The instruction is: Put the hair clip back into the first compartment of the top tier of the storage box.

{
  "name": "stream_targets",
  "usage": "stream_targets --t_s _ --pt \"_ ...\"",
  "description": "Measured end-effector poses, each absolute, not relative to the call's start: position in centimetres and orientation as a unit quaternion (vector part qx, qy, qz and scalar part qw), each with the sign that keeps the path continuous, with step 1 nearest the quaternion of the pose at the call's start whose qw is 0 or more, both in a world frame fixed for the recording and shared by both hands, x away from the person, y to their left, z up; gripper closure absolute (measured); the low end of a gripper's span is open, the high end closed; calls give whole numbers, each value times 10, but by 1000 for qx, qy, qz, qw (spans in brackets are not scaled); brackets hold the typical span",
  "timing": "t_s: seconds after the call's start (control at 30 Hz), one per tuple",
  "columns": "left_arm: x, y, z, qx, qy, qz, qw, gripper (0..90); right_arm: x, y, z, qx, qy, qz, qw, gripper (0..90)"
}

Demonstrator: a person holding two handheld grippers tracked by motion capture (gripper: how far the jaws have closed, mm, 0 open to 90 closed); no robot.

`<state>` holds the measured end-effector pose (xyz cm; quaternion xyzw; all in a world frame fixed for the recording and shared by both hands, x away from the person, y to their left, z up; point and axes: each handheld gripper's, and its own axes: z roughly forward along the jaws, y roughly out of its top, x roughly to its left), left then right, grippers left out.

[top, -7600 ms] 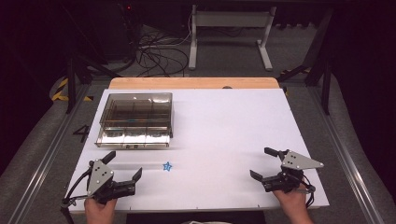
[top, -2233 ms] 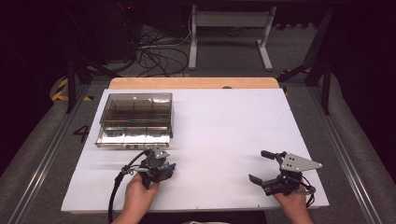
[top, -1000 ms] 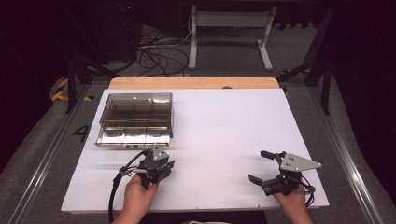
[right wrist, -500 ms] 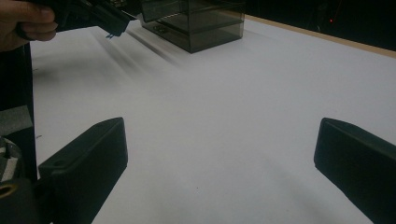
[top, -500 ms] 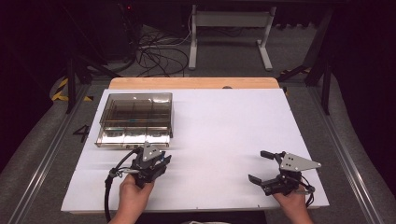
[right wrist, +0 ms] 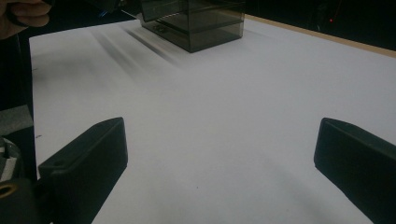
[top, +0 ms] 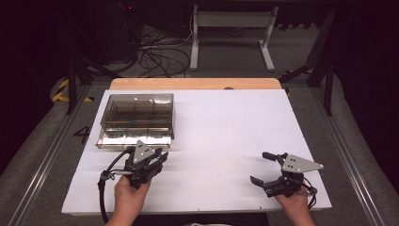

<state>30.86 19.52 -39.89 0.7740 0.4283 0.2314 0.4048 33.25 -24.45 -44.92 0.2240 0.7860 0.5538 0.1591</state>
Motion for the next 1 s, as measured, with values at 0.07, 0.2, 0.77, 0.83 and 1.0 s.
stream_targets --t_s 0.07,0.2,0.77,0.83,1.0 --pt "308 196 -397 773 428 232 408 713 332 -244 -449 224 786 554 159 34" --pt "307 198 -395 771 427 235 410 713 332 -244 -449 224 786 554 160 34" --pt "305 207 -383 767 427 246 412 713 332 -244 -449 224 786 554 159 34" --pt "305 209 -381 767 426 246 411 712 332 -244 -449 224 786 554 160 34" --pt "307 214 -376 767 427 248 410 712 333 -244 -449 224 786 554 160 34"
